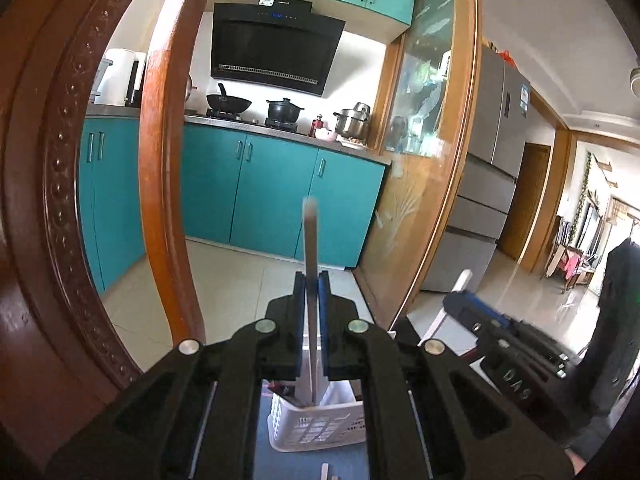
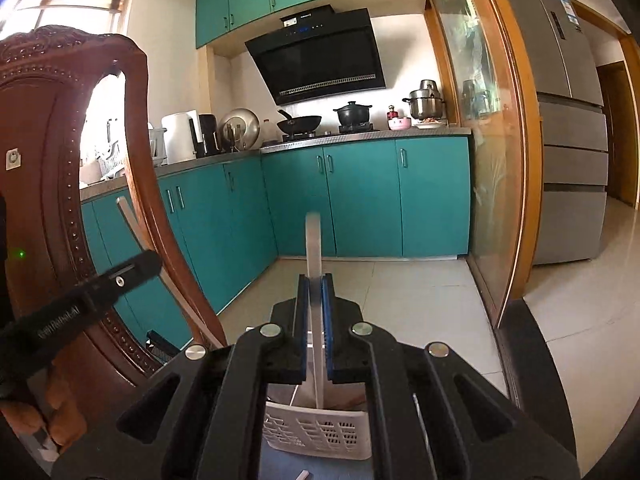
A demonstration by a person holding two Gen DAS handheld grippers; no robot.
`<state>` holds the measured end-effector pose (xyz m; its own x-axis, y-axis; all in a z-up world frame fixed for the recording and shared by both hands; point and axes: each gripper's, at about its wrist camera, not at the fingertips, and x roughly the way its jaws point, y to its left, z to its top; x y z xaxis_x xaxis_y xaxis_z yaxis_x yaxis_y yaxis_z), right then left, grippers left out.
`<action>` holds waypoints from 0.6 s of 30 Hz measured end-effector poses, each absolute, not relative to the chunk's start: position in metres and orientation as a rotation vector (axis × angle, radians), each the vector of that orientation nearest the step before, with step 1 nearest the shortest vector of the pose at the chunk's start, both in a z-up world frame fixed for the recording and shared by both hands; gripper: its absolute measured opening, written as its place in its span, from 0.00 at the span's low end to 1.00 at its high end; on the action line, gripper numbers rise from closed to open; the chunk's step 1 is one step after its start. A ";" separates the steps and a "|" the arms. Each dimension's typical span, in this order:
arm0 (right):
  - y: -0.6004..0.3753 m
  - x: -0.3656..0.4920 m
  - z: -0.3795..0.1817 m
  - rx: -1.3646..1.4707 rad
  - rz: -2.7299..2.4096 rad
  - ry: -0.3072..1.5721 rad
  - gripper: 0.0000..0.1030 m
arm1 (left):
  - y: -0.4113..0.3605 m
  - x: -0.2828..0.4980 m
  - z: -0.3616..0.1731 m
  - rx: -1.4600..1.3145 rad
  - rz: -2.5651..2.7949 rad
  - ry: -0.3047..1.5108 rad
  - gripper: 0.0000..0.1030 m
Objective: Organize utensils
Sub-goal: 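Carry both light chopsticks over the white holder and open both tools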
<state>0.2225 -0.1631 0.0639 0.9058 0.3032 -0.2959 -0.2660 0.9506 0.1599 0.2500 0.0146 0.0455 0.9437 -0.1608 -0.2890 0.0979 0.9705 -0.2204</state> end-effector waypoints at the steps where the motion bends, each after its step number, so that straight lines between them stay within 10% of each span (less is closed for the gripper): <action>1: -0.163 0.219 0.065 0.118 0.292 0.319 0.19 | 0.014 0.249 0.044 -0.202 -0.135 0.312 0.07; 6: -0.180 0.193 0.081 0.148 0.291 0.250 0.41 | 0.014 0.239 0.047 -0.196 -0.148 0.292 0.23; 18: -0.187 0.146 0.020 0.108 0.368 0.493 0.45 | 0.008 0.180 0.007 -0.051 -0.042 0.236 0.30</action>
<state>0.1458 -0.1865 0.0204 0.8168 0.3706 -0.4421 -0.3192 0.9287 0.1887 0.1799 0.0077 0.0069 0.9715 -0.0476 -0.2323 0.0356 0.9978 -0.0554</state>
